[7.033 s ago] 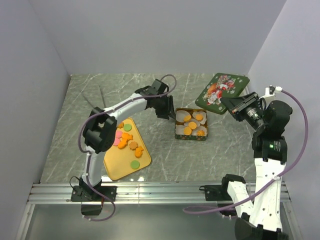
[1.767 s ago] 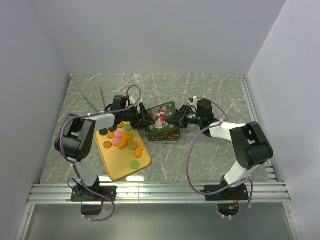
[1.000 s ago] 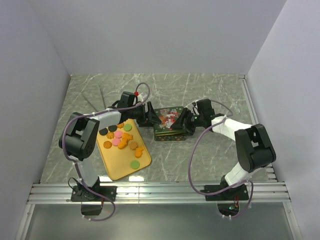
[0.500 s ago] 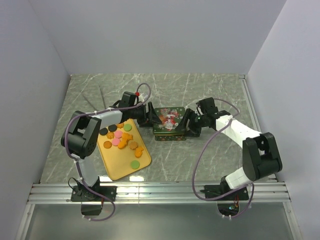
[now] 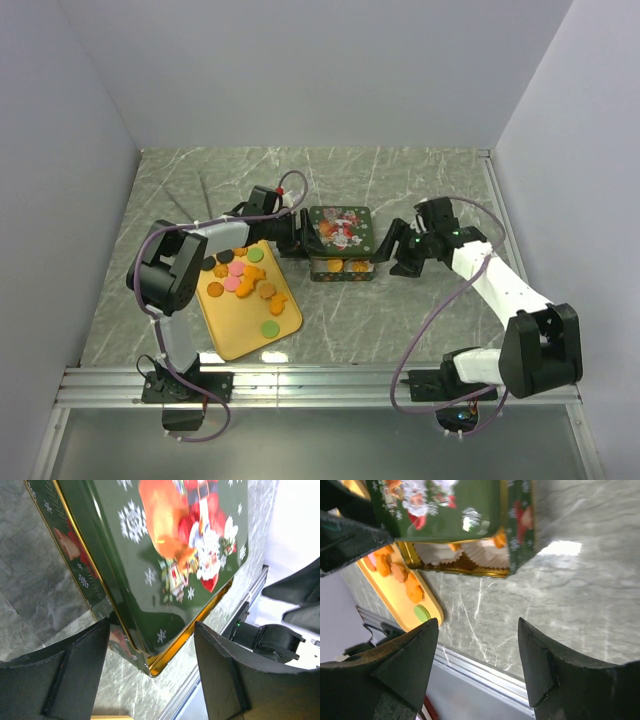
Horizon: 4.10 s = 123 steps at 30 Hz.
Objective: Pack the cookies
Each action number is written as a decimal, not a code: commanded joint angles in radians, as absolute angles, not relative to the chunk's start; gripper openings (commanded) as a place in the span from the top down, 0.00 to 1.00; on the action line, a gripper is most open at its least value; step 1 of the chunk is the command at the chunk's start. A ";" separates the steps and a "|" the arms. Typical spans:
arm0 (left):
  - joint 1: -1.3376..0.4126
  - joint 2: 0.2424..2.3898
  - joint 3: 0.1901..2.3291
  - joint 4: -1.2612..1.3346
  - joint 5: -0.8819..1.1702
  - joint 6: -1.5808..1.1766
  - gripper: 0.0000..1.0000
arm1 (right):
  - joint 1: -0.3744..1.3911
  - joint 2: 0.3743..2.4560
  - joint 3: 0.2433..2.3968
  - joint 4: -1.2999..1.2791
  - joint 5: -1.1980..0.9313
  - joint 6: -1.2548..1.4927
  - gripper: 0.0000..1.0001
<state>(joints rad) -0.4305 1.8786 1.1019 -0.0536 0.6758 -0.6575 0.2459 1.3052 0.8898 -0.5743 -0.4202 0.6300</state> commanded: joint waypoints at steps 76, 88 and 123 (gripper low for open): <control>-0.422 2.560 2.338 -0.479 0.459 -0.520 0.26 | 0.439 1.230 0.567 -0.138 -0.535 0.736 0.55; -0.469 2.528 2.238 -0.520 0.471 -0.463 0.27 | 0.466 1.413 0.686 -0.011 -0.577 0.782 0.51; -0.529 2.327 2.039 -0.560 0.315 -0.489 0.35 | 0.482 1.355 0.649 -0.002 -0.569 0.824 0.53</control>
